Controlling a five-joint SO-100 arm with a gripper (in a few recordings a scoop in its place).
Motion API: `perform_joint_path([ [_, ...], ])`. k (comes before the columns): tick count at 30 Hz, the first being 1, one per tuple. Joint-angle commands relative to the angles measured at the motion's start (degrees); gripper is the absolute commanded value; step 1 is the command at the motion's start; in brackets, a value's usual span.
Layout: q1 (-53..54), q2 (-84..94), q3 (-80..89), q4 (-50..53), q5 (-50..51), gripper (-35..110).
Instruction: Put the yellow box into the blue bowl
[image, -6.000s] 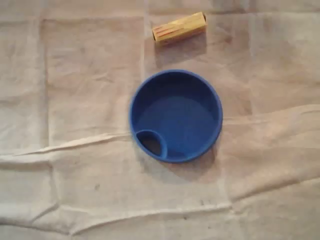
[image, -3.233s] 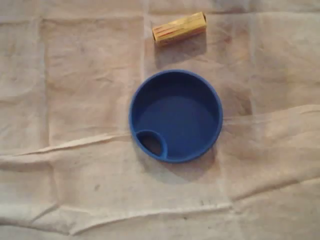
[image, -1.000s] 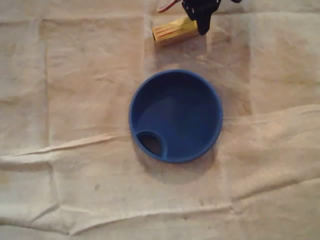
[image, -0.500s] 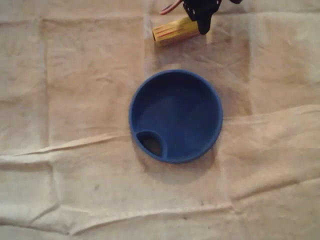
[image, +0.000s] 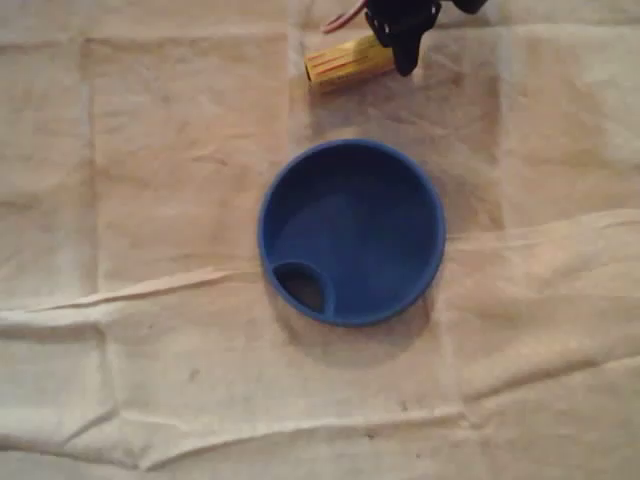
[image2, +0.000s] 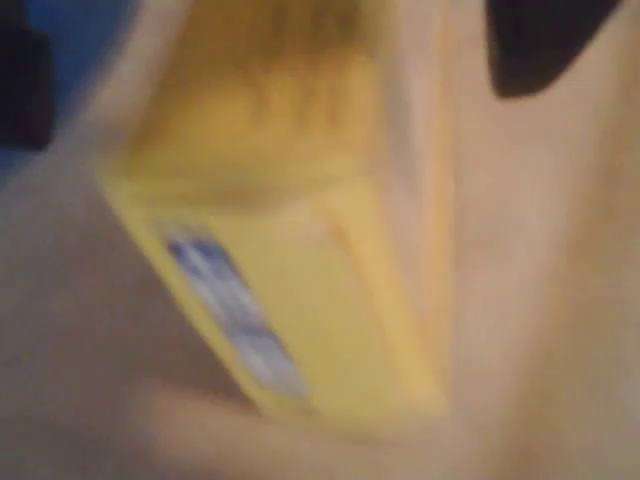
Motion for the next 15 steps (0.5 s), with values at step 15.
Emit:
perform_joint_path([
  [15,-0.4,-3.4,-1.8,-1.0,-0.3,24],
])
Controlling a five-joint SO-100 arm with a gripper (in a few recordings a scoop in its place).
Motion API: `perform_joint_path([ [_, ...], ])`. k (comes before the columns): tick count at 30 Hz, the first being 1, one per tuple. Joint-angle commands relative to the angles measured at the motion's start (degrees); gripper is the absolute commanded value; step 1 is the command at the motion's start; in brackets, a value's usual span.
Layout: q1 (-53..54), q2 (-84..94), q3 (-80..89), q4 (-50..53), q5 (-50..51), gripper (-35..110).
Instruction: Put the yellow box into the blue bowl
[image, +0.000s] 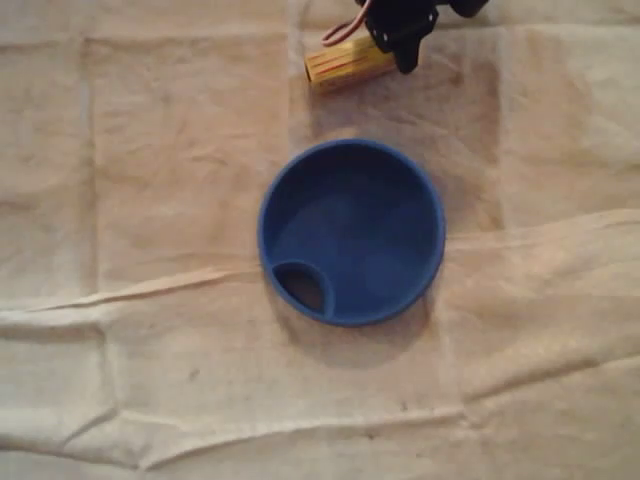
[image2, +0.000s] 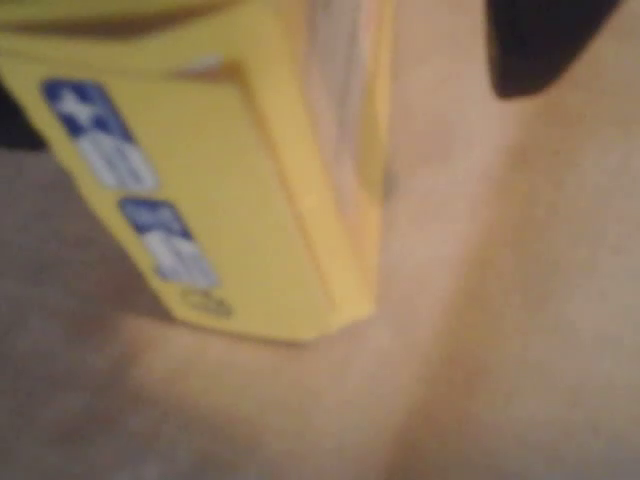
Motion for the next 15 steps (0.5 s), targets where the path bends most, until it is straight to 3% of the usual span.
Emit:
perform_joint_path([
  [1,-0.4,0.5,-1.9,-0.3,-0.3,24],
  [15,0.4,0.5,-1.0,-2.9,0.2,5],
])
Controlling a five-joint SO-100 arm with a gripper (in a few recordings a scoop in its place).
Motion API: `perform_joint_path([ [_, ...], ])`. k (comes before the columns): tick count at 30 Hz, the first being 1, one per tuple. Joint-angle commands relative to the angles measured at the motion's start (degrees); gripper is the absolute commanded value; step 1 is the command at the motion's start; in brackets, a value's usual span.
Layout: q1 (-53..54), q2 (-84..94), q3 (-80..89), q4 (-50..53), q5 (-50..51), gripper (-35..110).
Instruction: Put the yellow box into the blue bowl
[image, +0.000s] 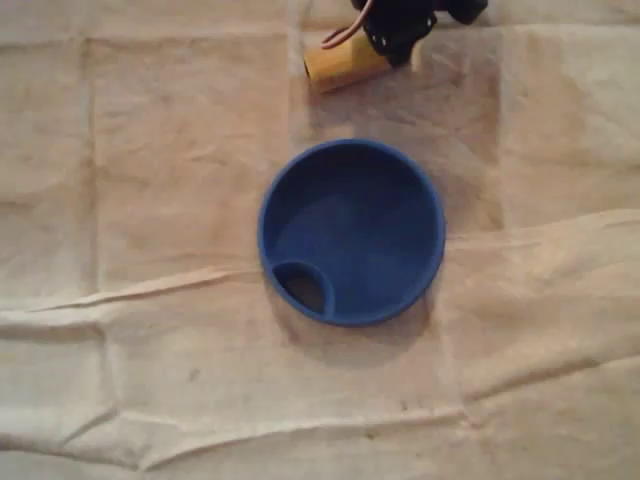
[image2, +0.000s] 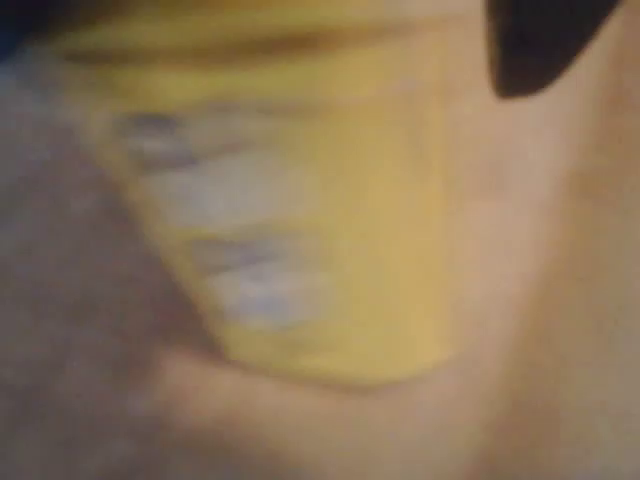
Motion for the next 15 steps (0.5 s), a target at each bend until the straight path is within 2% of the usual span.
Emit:
perform_joint_path([
  [1,0.4,0.5,-1.0,-0.5,0.3,4],
  [5,0.4,0.5,-1.0,-0.5,0.3,-1],
  [15,0.4,4.0,-1.6,0.4,0.1,0],
])
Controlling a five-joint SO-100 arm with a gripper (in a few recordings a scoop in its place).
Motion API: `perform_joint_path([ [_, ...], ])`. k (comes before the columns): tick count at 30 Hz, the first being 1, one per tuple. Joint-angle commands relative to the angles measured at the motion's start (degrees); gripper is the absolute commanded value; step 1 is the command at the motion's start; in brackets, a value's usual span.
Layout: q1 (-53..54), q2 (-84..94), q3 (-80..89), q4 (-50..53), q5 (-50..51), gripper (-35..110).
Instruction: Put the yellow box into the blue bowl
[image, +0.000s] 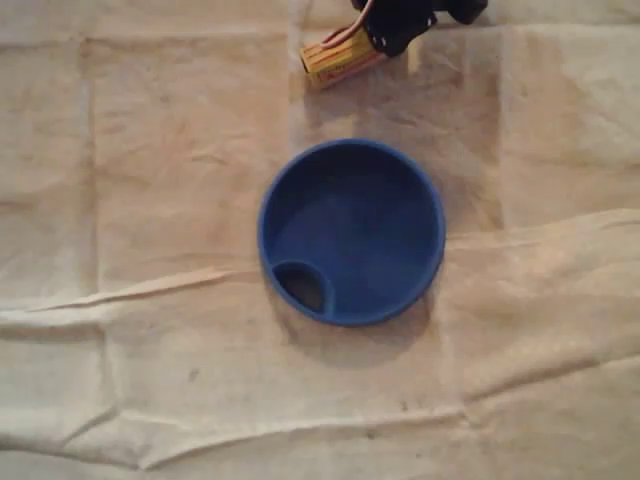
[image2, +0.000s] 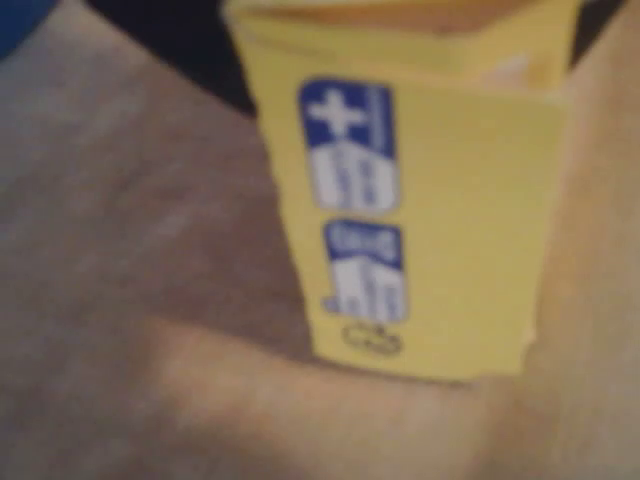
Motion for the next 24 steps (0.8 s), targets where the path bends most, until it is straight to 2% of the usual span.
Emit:
perform_joint_path([
  [1,0.4,5.3,-1.4,0.6,0.0,0],
  [16,-0.4,24.5,-1.9,9.8,-0.4,0],
  [24,-0.5,32.3,-2.0,9.8,0.2,0],
])
